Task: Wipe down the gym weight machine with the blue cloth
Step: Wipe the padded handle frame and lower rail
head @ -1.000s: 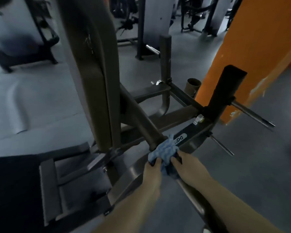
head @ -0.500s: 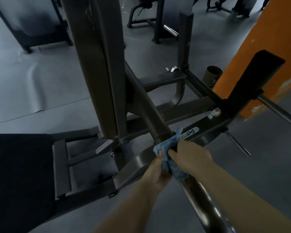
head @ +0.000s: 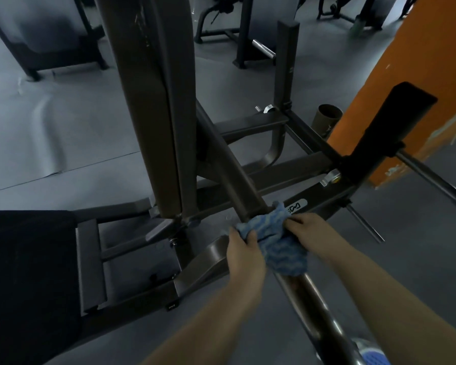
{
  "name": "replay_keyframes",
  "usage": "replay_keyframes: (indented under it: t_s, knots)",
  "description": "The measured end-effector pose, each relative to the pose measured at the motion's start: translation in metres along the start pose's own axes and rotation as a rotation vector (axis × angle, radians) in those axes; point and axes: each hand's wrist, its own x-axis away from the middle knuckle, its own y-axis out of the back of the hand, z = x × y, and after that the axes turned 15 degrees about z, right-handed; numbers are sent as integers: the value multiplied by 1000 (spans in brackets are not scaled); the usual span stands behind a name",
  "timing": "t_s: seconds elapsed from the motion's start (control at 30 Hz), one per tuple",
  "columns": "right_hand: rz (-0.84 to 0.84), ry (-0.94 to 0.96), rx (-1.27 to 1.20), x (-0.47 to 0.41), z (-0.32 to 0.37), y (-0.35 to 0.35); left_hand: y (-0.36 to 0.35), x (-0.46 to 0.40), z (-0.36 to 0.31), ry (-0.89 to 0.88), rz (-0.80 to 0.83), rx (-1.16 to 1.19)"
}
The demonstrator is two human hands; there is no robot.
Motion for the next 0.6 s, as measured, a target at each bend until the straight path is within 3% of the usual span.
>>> replay_keyframes:
  t_s: [0.13, 0.2, 0.33, 0.5, 0.6]
  knots:
    - [-40, 143, 115, -8, 19, -20, 11, -18, -5, 29, 57, 24]
    - [-36, 132, 172, -19, 24, -30, 16, -28, -4, 121, 183, 95]
    - [-27, 67, 225, -35, 31, -28, 28, -38, 4, 130, 262, 314]
    - [205, 75, 127, -41, 31, -8, 36, -40, 6, 134, 317, 384]
    - [137, 22, 180, -35, 35, -9, 35, -41, 4, 183, 257, 356]
